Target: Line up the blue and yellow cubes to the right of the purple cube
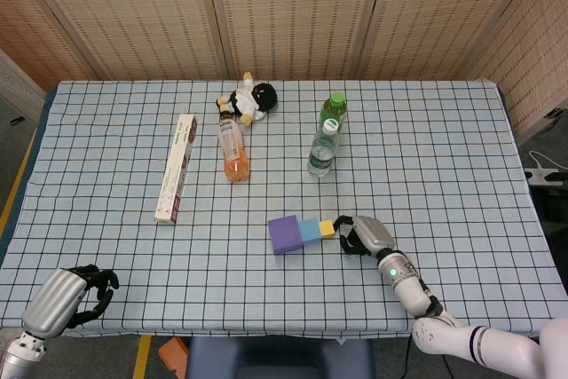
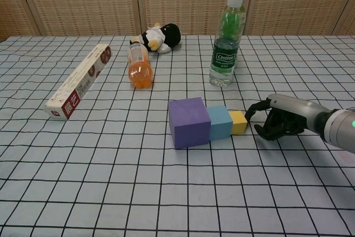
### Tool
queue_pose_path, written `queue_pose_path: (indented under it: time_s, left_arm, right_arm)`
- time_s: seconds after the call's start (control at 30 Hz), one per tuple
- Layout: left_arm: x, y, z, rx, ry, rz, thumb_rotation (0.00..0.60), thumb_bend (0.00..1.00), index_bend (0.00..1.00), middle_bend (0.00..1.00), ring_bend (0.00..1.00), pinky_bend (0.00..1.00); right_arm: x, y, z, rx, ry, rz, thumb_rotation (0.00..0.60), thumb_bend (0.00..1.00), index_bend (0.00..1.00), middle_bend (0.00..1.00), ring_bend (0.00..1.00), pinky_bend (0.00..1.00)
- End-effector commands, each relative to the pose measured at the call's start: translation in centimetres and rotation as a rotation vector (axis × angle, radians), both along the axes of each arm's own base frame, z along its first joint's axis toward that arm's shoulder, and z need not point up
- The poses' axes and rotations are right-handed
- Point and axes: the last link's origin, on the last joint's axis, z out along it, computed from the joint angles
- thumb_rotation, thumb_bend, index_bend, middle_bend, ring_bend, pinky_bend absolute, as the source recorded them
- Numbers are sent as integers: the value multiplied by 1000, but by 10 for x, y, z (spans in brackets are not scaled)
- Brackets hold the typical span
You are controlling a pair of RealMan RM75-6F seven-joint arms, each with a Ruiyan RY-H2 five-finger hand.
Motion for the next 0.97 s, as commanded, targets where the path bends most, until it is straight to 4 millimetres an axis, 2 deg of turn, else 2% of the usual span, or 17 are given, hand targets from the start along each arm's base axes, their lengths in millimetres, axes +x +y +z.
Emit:
queue_pose_path:
  time_s: [0.03, 0.13, 0.2, 0.33, 0.4, 0.43, 0.53, 0.6, 0.7, 0.8, 0.87, 0.97]
  left_arm:
    - [0, 0, 0, 0, 0, 1, 600, 500, 527, 672, 540, 681]
    - [0, 0, 0, 0, 0, 1, 600, 500, 526, 673, 540, 681]
    - [0, 0, 0, 1, 0, 1, 600, 501, 527, 672, 539, 681]
    - [0, 0, 0, 2, 1, 0, 600, 501, 527, 672, 540, 682]
    - [-1, 0, 1, 2, 2, 2, 600, 501, 527, 672, 540, 681]
    - [-1, 0, 1, 3, 1, 4, 600, 500, 527, 672, 540, 681]
    - [-3, 1, 1, 5, 4, 10, 600, 500, 527, 672, 540, 681]
    - [-3, 1, 2, 7, 8, 12, 600, 500, 527, 672, 540, 682]
    - [-2, 0, 2, 11, 10, 5, 600, 500, 527, 672, 540, 682]
    - [-1, -1, 1, 11, 19, -6, 600, 500, 527, 672, 539, 682]
    - [0, -2, 0, 8, 26, -9, 600, 501, 527, 672, 539, 682]
    - [1, -2, -1, 7, 34, -11, 600, 501, 527, 673, 540, 682]
  right_arm:
    - [-1, 0, 1, -3, 5, 3, 600, 535, 402, 1000, 882, 1000]
    - [-3, -1, 4, -15, 26, 19, 600, 532, 398, 1000, 881, 1000]
    - [-7, -1, 8, -32, 70, 47, 600, 495, 376, 1000, 882, 1000]
    - [-20, 2, 26, -152, 271, 149, 600, 333, 290, 1000, 839, 1000]
    - [-25, 10, 40, -257, 351, 185, 600, 255, 254, 989, 772, 1000]
    - [-28, 14, 46, -299, 374, 192, 600, 231, 248, 962, 733, 1000]
    - [-39, 27, 70, -422, 418, 191, 600, 188, 253, 778, 567, 956]
    - [-47, 37, 87, -495, 440, 191, 600, 166, 254, 630, 436, 853]
    - [-62, 50, 107, -574, 488, 173, 600, 134, 254, 487, 313, 695]
    - [-78, 65, 123, -633, 527, 132, 600, 105, 246, 387, 230, 550]
    - [-85, 72, 128, -653, 549, 122, 600, 91, 236, 351, 204, 490]
    - [-97, 80, 133, -672, 587, 112, 600, 81, 220, 315, 178, 474]
